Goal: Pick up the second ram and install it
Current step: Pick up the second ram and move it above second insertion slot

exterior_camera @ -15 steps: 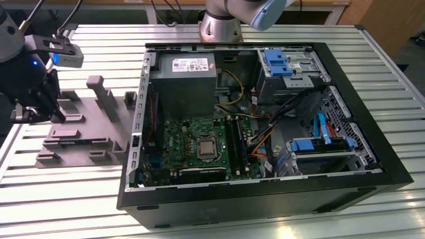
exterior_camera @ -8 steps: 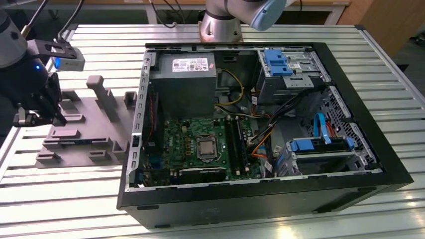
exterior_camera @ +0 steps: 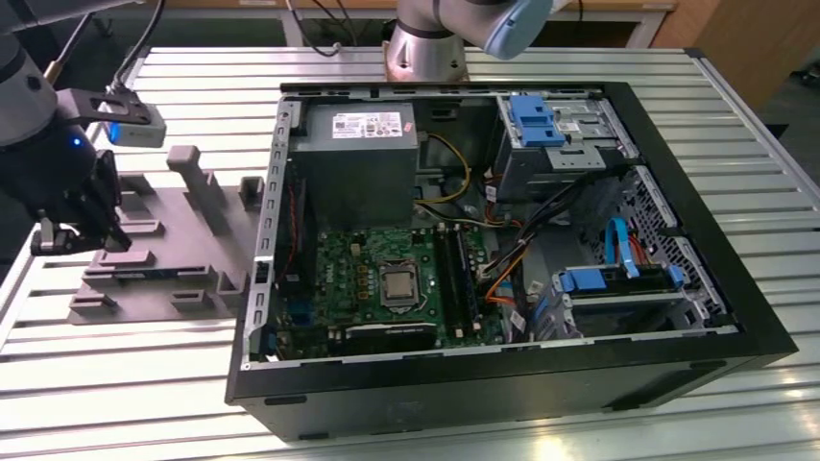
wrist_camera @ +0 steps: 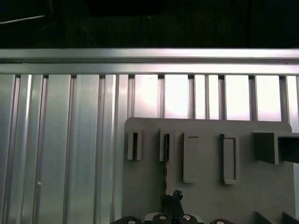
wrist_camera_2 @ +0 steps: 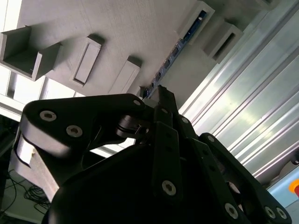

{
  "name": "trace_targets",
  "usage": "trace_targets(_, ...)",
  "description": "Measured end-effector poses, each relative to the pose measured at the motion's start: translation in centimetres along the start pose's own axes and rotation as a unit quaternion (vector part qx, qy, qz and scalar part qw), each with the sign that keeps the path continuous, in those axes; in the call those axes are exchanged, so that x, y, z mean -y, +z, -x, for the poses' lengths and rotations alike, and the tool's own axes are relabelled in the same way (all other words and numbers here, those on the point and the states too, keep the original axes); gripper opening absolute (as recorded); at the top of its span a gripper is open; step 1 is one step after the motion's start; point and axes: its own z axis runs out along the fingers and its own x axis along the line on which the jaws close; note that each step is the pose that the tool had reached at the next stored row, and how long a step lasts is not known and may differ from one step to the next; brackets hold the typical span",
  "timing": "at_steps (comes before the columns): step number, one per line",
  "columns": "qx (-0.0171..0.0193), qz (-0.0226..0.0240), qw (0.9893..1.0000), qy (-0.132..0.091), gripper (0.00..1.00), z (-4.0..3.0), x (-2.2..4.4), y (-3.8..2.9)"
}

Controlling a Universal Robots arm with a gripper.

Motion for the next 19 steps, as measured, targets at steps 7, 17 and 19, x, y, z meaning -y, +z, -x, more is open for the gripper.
trace_targets(7,-0.0004,0.0001,1.0,-0.003,0.11,-0.13,0.05,1.2)
trace_targets(17,-0.0022,0.0001,1.0,-0.01,0.11,-0.29,0.09,2.39)
trace_targets(19,-0.0023,0.0001,0.9999,-0.011,0.11,-0.31,0.11,2.7)
